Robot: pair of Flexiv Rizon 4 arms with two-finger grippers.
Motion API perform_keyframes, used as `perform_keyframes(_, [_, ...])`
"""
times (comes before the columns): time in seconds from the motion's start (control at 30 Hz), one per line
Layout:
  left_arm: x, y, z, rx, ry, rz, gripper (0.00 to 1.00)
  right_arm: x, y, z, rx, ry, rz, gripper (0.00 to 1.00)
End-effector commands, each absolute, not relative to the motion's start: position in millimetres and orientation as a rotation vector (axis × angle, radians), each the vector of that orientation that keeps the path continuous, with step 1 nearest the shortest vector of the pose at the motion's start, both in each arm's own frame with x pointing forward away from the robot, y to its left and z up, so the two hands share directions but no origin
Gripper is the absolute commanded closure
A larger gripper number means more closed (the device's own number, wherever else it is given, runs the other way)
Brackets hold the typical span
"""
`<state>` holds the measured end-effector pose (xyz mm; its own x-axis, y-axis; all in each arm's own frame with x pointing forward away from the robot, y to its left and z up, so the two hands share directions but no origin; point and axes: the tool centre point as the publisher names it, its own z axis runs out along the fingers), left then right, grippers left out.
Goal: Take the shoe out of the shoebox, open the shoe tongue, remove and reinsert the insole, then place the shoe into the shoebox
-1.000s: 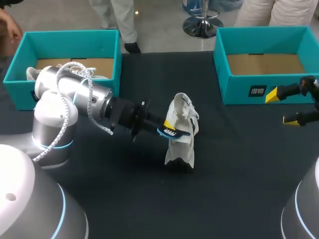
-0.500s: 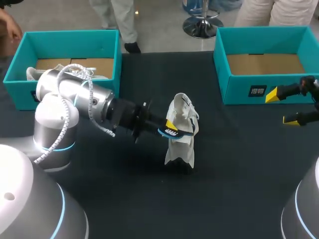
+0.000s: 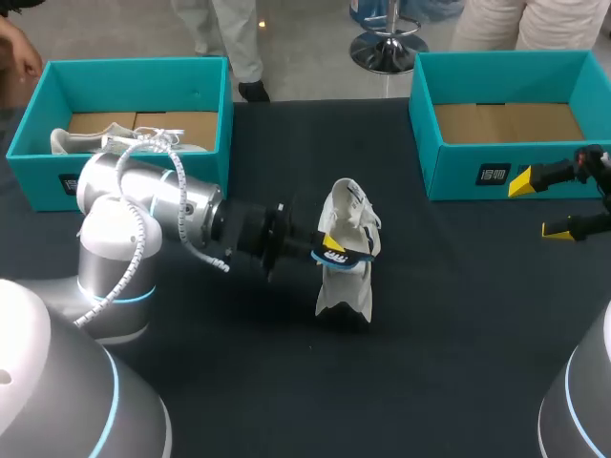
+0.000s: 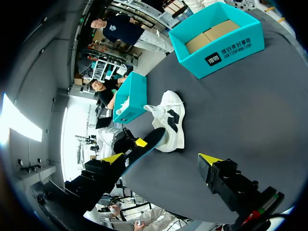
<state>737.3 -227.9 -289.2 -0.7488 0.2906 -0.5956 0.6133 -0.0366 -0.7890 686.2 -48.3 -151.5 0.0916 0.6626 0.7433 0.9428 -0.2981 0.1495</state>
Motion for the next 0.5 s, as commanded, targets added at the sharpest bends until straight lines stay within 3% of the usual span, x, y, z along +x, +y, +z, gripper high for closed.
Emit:
perform_keyframes(0.03, [740,-230,-300,0.946,1.981,-1.871,1.00,684,-48,-152,-2.015,-1.579,-1.049,0.00])
perform_keyframes(0.5, [752,-237,-313,0.866,2.042,-1.867,1.00,684,-48,-152,-2.015,-1.579,-1.049,0.00])
